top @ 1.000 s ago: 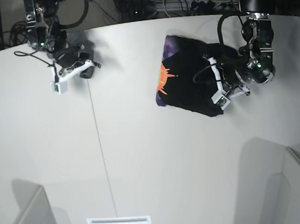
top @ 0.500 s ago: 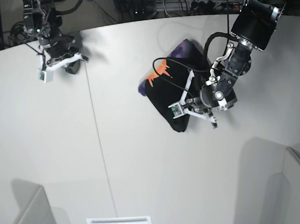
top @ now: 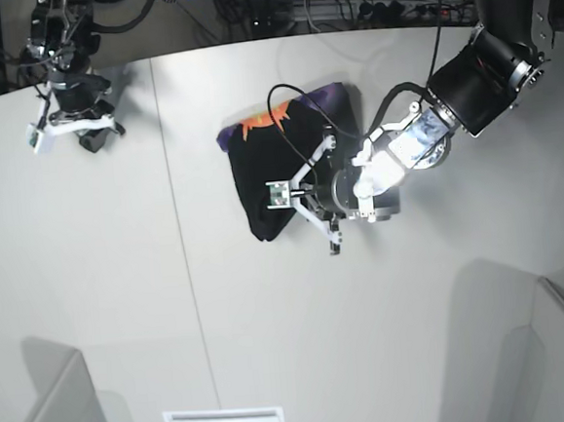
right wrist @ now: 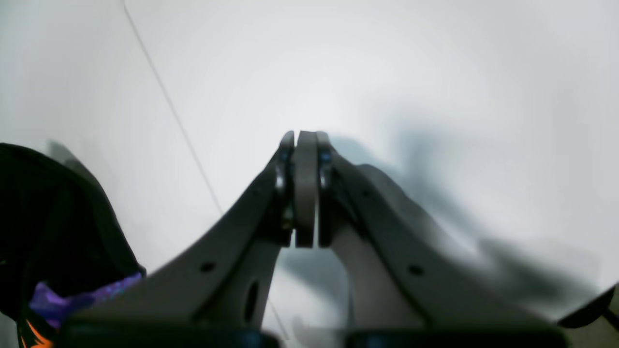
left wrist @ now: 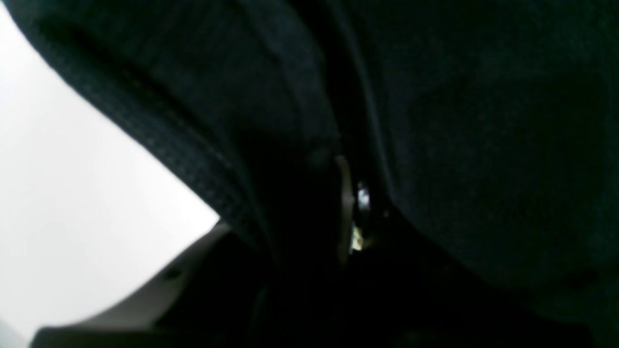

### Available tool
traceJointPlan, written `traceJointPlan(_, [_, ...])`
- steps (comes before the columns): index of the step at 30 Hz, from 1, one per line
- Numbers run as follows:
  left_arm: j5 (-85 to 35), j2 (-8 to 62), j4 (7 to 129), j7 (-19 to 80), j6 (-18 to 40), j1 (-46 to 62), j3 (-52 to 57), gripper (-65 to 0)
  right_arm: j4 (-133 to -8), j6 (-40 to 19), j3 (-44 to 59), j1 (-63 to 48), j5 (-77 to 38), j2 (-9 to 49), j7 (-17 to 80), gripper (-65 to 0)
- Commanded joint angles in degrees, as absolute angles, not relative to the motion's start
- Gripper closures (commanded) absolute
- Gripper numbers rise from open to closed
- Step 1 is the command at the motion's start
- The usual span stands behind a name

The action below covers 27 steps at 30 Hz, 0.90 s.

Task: Fold the T-shirt properly
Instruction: 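Rotate and flatten the folded shirt bundle with the left gripper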

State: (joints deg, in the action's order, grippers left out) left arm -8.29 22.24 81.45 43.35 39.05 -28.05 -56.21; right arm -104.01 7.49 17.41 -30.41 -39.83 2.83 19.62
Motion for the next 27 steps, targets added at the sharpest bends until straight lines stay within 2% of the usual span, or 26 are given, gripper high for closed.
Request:
traceJointPlan(1, [-9.2, 22.2, 80.4, 43.1, 40.0, -28.8, -58.3, 0.0, -105.4, 6.8, 17.6, -30.7, -40.0, 2.9, 18.9, 0.0])
traceJointPlan(7, [-8.7, 22.1, 79.3, 36.0, 40.0, -31.7, -67.2, 0.0, -105.3, 7.1, 17.6, -30.8, -40.0, 2.9, 18.9, 0.0])
traceJointPlan(15, [-8.7, 22.1, 79.3, 29.0, 40.0, -35.7, -72.9, 0.0, -105.2, 7.2, 17.6, -30.9, -40.0, 2.9, 18.9, 0.0])
traceJointPlan(27, [-8.7, 22.1, 73.6, 25.0, 40.0, -39.2, -73.2, 0.0, -104.9, 7.2, 17.4, -30.5, -40.0, 2.9, 18.9, 0.0])
